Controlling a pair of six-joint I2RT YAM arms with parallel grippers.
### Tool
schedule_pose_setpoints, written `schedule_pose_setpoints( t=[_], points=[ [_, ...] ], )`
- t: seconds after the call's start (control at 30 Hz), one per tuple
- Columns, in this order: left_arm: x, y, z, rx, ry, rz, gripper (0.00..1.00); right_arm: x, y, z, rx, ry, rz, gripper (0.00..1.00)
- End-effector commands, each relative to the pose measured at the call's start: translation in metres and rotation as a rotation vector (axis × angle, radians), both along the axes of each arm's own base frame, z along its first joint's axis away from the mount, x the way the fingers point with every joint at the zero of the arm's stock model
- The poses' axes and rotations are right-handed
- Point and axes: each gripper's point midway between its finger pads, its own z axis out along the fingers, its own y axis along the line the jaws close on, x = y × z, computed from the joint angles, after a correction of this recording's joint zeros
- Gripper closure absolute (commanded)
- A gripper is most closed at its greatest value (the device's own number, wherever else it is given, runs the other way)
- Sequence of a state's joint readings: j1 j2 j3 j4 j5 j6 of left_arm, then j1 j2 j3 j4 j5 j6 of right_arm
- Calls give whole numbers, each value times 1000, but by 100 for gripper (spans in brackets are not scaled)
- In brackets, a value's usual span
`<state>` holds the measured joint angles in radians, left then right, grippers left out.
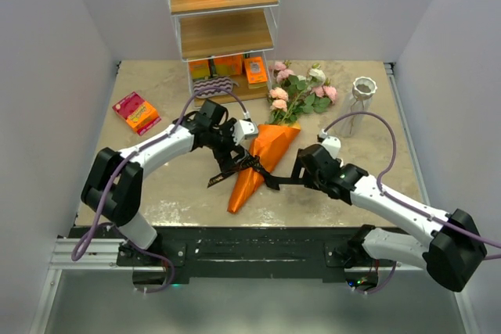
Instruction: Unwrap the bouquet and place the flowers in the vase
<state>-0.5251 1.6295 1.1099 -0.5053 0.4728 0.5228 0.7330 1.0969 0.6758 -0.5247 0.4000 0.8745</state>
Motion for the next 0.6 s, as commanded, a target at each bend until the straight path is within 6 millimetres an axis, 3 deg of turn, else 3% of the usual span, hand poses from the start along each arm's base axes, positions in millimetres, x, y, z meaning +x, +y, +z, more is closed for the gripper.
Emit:
schedule_pose_setpoints(
  t=[0.0,0.17,0.27,0.57],
  points=[
    [9,-23,12,-50,-67,-81,6,4,6,1,72,-21,-44,17],
    [14,-30,6,-38,-67,-100,31,10,13,-8,58,-4,-37,17],
    [14,-29,1,-31,-58,-103,38,14,17,-11,53,0,-32,18],
    [11,-30,1,-38,-45,-109,43,17,18,-13,58,-10,-9,18]
  ],
)
